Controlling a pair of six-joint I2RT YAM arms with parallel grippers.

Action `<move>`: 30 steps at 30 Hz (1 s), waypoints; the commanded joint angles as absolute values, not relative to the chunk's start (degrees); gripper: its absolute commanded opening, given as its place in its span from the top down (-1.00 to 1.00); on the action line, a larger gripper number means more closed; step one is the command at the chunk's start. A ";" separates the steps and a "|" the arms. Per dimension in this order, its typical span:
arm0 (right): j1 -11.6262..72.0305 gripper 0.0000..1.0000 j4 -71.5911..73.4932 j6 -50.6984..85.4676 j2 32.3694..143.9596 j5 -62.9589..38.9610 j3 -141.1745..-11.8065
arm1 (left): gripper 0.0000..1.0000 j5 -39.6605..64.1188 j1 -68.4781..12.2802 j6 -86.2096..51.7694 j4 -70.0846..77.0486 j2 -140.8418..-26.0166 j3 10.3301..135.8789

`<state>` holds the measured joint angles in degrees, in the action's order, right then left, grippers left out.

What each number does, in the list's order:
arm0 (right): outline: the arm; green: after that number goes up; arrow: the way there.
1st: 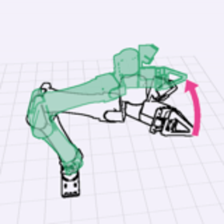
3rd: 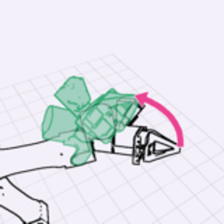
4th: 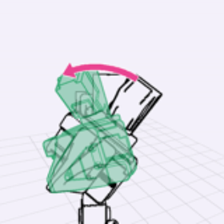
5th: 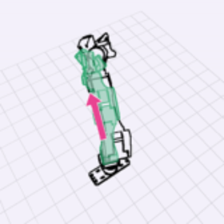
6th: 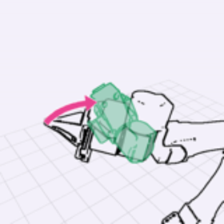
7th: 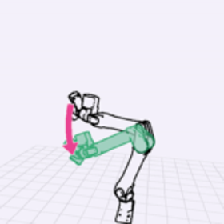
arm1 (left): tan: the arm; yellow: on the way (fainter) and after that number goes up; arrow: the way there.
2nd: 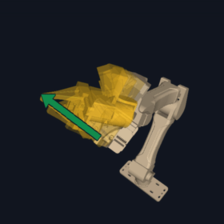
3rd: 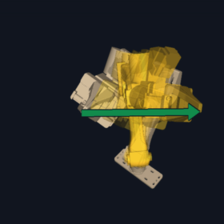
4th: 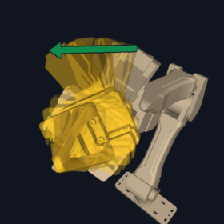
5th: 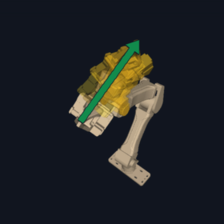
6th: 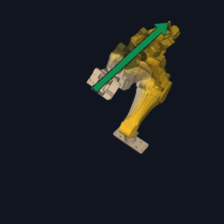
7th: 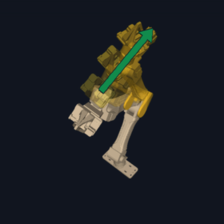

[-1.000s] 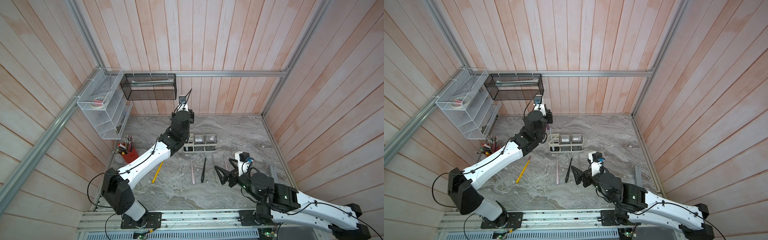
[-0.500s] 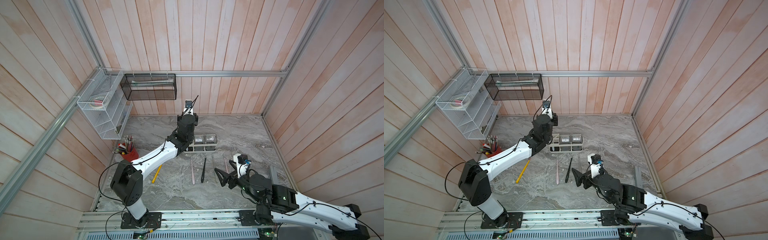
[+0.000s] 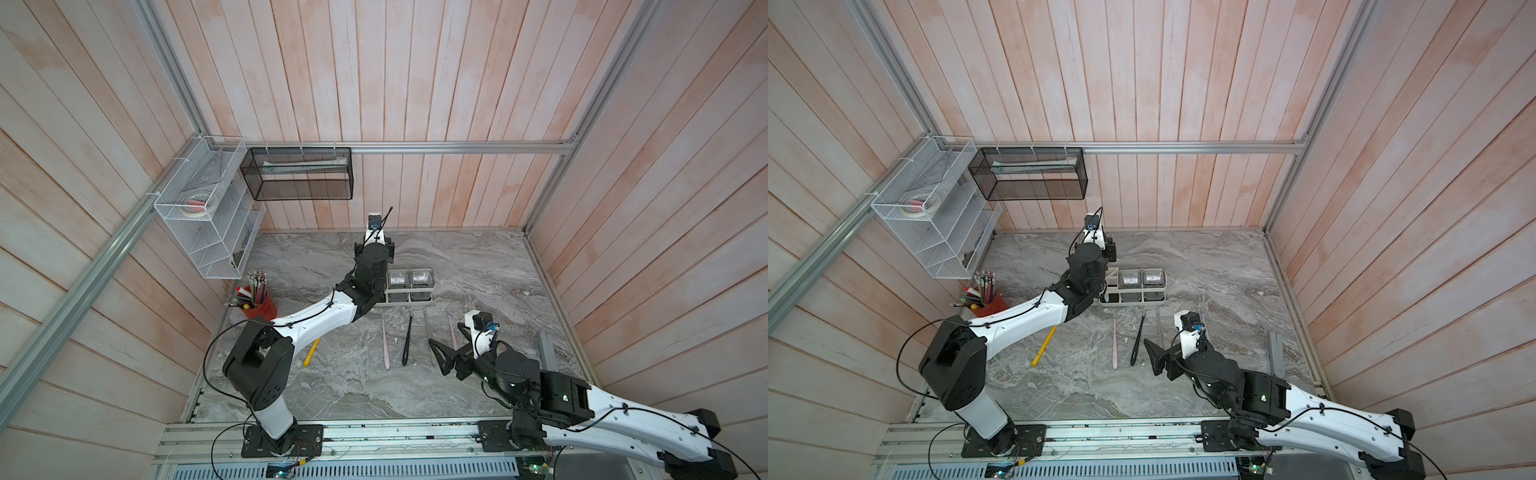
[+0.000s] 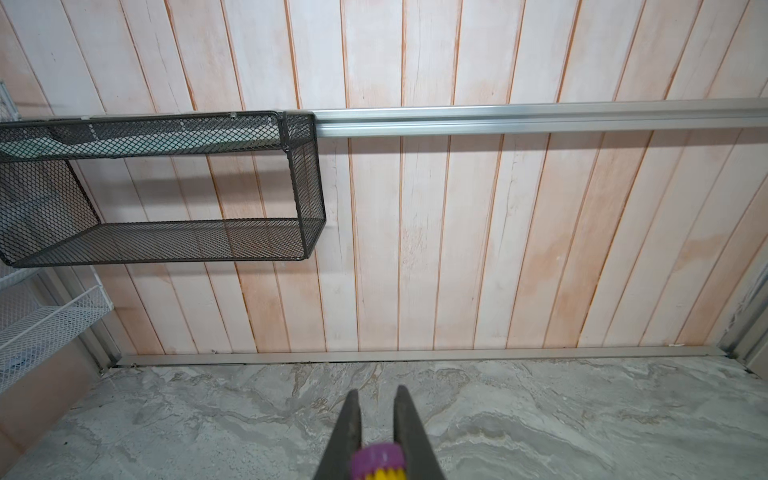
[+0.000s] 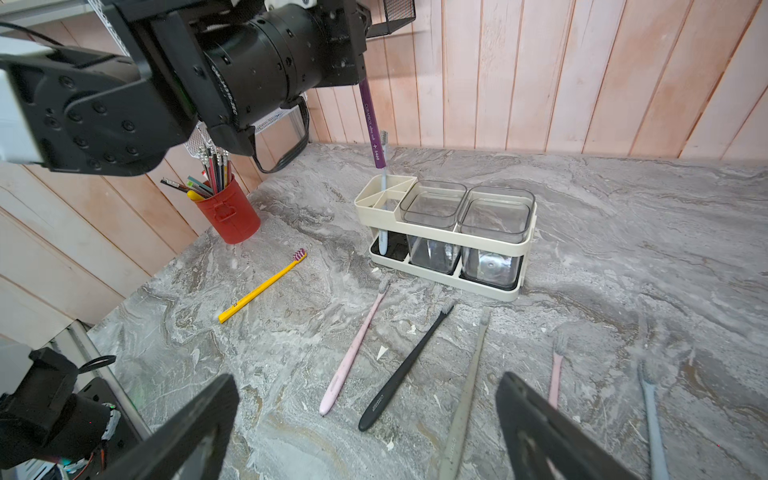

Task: Place the toothbrush into the toothbrush holder
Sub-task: Place the toothbrush in the toothbrush holder.

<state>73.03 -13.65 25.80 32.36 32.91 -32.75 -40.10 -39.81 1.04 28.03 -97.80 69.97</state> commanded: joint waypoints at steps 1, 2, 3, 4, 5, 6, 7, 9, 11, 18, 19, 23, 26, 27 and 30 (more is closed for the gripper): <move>72.81 -0.96 -12.67 25.40 31.82 32.35 -31.95 | 1.00 -41.11 -39.98 1.28 33.28 -99.65 68.44; 72.78 -0.96 -12.61 25.40 31.82 32.34 -31.86 | 1.00 -41.13 -39.99 1.35 33.53 -100.12 68.34; 72.75 -0.96 -12.57 25.42 31.82 32.26 -31.72 | 1.00 -41.35 -39.99 1.48 33.69 -100.45 68.34; 72.70 -0.96 -12.48 25.37 31.82 32.26 -31.64 | 1.00 -41.62 -39.99 1.57 33.90 -100.76 68.29; 72.74 -0.96 -12.40 25.31 31.82 32.17 -31.51 | 1.00 -41.89 -39.99 1.64 34.39 -100.98 67.97; 72.66 -0.96 -12.27 25.32 31.77 32.08 -31.38 | 1.00 -41.98 -39.99 1.86 35.07 -101.22 67.60; 72.68 -0.96 -12.14 25.36 31.82 31.99 -31.10 | 1.00 -42.14 -39.99 2.22 35.71 -101.35 67.31; 72.56 -0.96 -11.71 25.31 31.67 31.52 -30.84 | 1.00 -42.68 -39.99 2.75 36.86 -101.76 66.90; 72.50 -0.96 -11.34 25.31 31.64 31.21 -30.52 | 1.00 -43.13 -39.99 3.14 37.72 -102.12 66.59; 72.35 -0.96 -10.55 25.75 31.64 30.33 -29.60 | 1.00 -44.30 -39.99 3.47 40.71 -102.81 64.86; 72.42 -0.96 -10.52 25.90 31.65 30.24 -29.54 | 1.00 -44.21 -39.99 3.30 40.83 -102.91 64.70; 72.40 -0.96 -10.13 26.17 31.65 29.64 -29.18 | 1.00 -44.18 -40.12 2.56 40.80 -103.77 64.21; 72.39 -0.96 -10.11 26.41 31.65 29.42 -29.09 | 1.00 -44.04 -40.08 1.85 40.72 -104.32 63.86; 72.42 -0.96 -10.11 26.58 31.64 29.41 -29.01 | 1.00 -43.93 -40.08 1.64 40.73 -104.41 63.81; 72.42 -0.96 -9.89 26.90 31.65 29.10 -28.62 | 1.00 -43.86 -40.09 0.99 40.47 -104.84 63.62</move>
<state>72.60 -11.05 26.09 32.01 29.82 -29.67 -43.57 -39.83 1.93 39.42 -104.05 64.36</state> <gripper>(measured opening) 0.980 0.145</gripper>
